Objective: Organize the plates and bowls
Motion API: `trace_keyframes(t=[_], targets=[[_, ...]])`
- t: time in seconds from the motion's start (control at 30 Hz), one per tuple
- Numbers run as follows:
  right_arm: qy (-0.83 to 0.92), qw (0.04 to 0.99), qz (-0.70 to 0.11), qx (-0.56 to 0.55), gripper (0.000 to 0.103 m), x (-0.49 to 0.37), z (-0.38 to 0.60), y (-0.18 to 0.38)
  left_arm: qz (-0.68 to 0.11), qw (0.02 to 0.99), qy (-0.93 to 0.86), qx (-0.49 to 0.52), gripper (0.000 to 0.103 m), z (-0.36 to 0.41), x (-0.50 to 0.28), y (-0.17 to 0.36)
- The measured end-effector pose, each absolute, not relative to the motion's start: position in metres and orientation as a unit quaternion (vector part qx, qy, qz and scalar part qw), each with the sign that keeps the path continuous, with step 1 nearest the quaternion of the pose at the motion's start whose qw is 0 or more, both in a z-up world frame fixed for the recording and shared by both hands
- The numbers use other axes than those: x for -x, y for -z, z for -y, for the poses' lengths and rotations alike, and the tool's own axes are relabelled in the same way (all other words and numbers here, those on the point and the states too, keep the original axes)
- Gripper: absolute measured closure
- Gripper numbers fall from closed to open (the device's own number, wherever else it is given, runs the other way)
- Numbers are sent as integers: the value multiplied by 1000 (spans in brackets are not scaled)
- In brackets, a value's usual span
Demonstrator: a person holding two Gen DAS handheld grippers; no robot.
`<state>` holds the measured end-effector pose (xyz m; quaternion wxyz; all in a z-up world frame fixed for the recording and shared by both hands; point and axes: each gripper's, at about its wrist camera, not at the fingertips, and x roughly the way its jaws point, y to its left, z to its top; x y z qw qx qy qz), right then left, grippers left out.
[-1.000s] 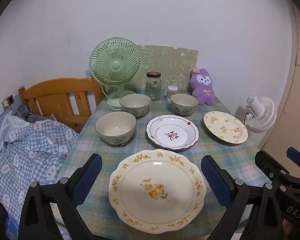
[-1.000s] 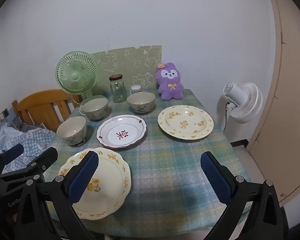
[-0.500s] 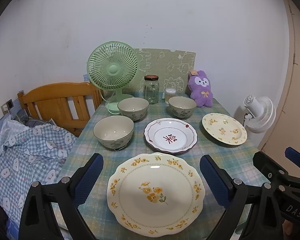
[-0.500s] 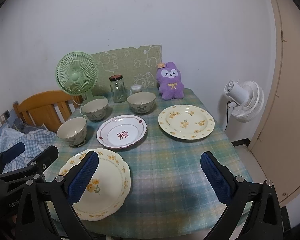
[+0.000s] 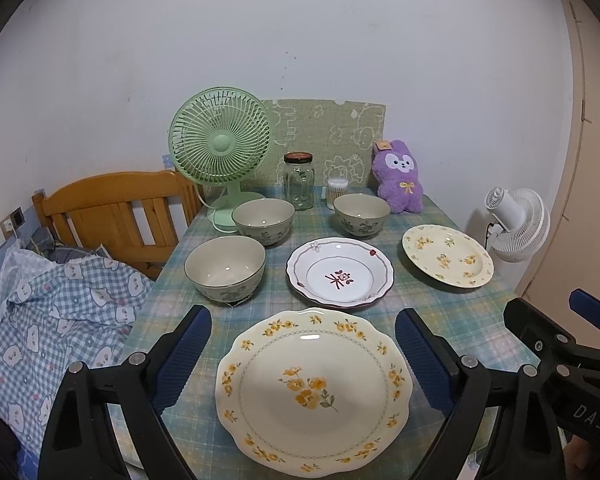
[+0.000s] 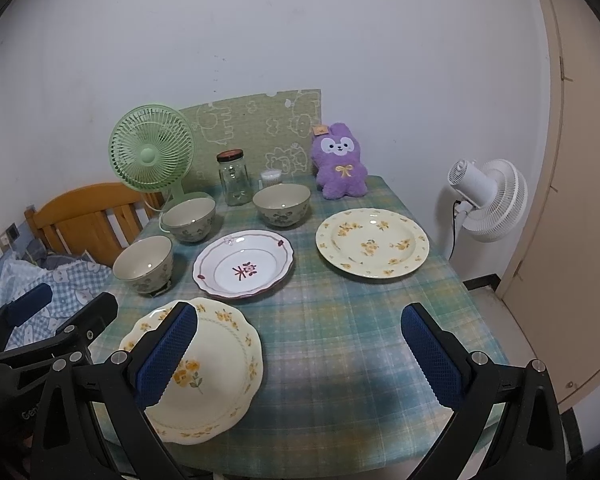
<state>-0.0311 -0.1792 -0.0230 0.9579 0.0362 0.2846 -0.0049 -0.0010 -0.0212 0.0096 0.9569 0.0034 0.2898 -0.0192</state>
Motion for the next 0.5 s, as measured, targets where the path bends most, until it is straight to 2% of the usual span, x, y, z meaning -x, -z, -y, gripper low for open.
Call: trace_keyframes(t=[0.5], targets=[[7,958,-285,-39,0,33,181,23,-289,957,21,-4,9,23,0,-8]])
